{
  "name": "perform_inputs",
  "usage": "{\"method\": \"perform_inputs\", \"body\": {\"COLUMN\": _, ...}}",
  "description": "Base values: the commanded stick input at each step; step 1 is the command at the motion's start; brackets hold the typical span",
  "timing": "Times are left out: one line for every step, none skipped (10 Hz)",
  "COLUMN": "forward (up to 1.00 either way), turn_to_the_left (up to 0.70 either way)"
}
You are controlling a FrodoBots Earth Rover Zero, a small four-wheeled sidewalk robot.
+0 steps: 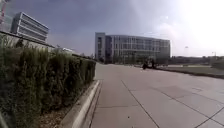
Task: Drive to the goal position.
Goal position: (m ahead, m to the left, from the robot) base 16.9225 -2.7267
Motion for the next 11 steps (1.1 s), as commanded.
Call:
{"method": "perform_inputs", "body": {"forward": 0.85, "turn_to_the_left": -0.08}}
{"method": "perform_inputs", "body": {"forward": 0.85, "turn_to_the_left": -0.33}}
{"method": "perform_inputs", "body": {"forward": 0.85, "turn_to_the_left": -0.16}}
{"method": "perform_inputs", "body": {"forward": 0.85, "turn_to_the_left": -0.04}}
{"method": "perform_inputs", "body": {"forward": 0.85, "turn_to_the_left": -0.33}}
{"method": "perform_inputs", "body": {"forward": 0.85, "turn_to_the_left": -0.34}}
{"method": "perform_inputs", "body": {"forward": 0.85, "turn_to_the_left": -0.24}}
{"method": "perform_inputs", "body": {"forward": 0.85, "turn_to_the_left": -0.06}}
{"method": "perform_inputs", "body": {"forward": 0.85, "turn_to_the_left": 0.00}}
{"method": "perform_inputs", "body": {"forward": 0.85, "turn_to_the_left": 0.00}}
{"method": "perform_inputs", "body": {"forward": 0.85, "turn_to_the_left": 0.00}}
